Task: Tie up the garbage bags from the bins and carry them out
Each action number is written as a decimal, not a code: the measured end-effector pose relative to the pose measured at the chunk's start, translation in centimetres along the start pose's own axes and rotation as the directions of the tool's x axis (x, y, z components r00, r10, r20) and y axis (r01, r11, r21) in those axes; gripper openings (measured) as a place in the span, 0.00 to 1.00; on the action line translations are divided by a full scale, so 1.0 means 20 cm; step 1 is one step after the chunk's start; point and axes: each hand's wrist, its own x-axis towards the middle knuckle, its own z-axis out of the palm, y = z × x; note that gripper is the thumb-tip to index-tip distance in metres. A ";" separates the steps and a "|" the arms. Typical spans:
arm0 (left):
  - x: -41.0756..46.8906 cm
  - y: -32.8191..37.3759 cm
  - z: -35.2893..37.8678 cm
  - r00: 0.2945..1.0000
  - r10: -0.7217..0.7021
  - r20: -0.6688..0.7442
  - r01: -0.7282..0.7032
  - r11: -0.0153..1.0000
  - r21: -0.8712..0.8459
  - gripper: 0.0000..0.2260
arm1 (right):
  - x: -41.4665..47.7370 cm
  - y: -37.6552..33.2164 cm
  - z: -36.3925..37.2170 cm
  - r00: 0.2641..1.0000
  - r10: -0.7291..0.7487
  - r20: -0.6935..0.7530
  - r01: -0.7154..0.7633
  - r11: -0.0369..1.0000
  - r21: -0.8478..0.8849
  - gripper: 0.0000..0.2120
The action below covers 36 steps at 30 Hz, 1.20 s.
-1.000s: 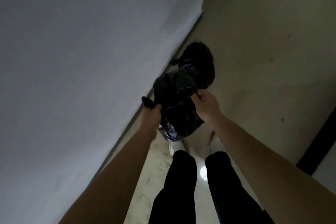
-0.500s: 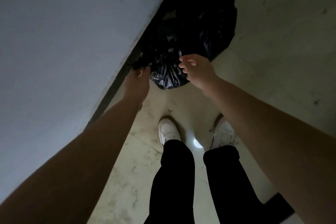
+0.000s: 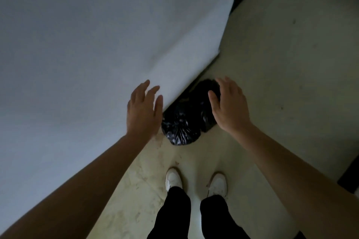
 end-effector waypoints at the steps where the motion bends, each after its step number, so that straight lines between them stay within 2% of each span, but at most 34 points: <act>1: 0.00 0.11 -0.20 0.997 0.056 -0.047 -0.055 0.998 0.024 0.20 | 0.01 -0.10 -0.20 0.997 -0.050 -0.052 0.050 0.999 -0.005 0.26; 4: -0.01 0.37 -0.76 0.967 0.158 -0.198 -0.138 0.984 0.109 0.18 | 0.01 -0.42 -0.71 0.959 -0.169 -0.227 0.182 0.983 0.038 0.25; 8: -0.21 0.58 -1.51 0.863 0.210 -0.459 -0.108 0.965 0.239 0.18 | -0.07 -0.91 -1.27 0.849 -0.349 -0.397 0.427 0.895 0.128 0.24; 12: -0.53 0.58 -2.09 0.777 0.188 -0.601 0.029 0.943 0.332 0.20 | -0.20 -1.41 -1.66 0.690 -0.558 -0.461 0.668 0.737 0.106 0.23; 15: -0.93 0.48 -2.51 0.683 0.132 -0.719 0.208 0.908 0.364 0.22 | -0.44 -1.85 -1.87 0.544 -0.678 -0.494 0.804 0.589 0.078 0.24; 17: -1.13 0.41 -2.69 0.655 0.114 -0.747 0.293 0.873 0.390 0.25 | -0.54 -2.03 -1.94 0.489 -0.718 -0.496 0.838 0.544 0.039 0.26; 18: -1.30 0.36 -2.80 0.627 0.092 -0.774 0.361 0.846 0.393 0.26 | -0.64 -2.16 -1.95 0.437 -0.746 -0.503 0.870 0.492 0.028 0.26; 21: -1.80 0.24 -3.09 0.539 0.032 -0.842 0.516 0.778 0.360 0.28 | -0.97 -2.51 -1.97 0.353 -0.783 -0.513 0.921 0.387 0.043 0.28; 24: -2.51 0.12 -3.34 0.441 -0.007 -0.898 0.671 0.667 0.324 0.29 | -1.51 -2.88 -1.96 0.221 -0.818 -0.532 0.972 0.229 0.051 0.29; 26: -2.94 0.06 -3.44 0.403 -0.020 -0.915 0.734 0.604 0.310 0.30 | -1.83 -3.07 -1.94 0.171 -0.821 -0.545 0.985 0.157 0.074 0.29; 29: -3.66 -0.01 -3.56 0.317 -0.054 -0.947 0.845 0.469 0.257 0.30 | -2.44 -3.38 -1.86 0.076 -0.823 -0.563 0.990 -0.006 0.142 0.30; 31: -4.09 -0.02 -3.62 0.234 -0.062 -0.970 0.898 0.397 0.191 0.30 | -2.83 -3.56 -1.79 0.010 -0.823 -0.568 0.979 -0.108 0.173 0.30; 34: -4.69 -0.03 -3.62 0.045 -0.079 -0.996 0.955 0.296 0.020 0.30 | -3.48 -3.81 -1.66 -0.102 -0.830 -0.548 0.930 -0.275 0.244 0.30; 36: -5.01 -0.06 -3.59 -0.036 -0.090 -0.995 0.971 0.233 -0.056 0.30 | -3.86 -3.92 -1.56 -0.170 -0.832 -0.528 0.890 -0.360 0.281 0.31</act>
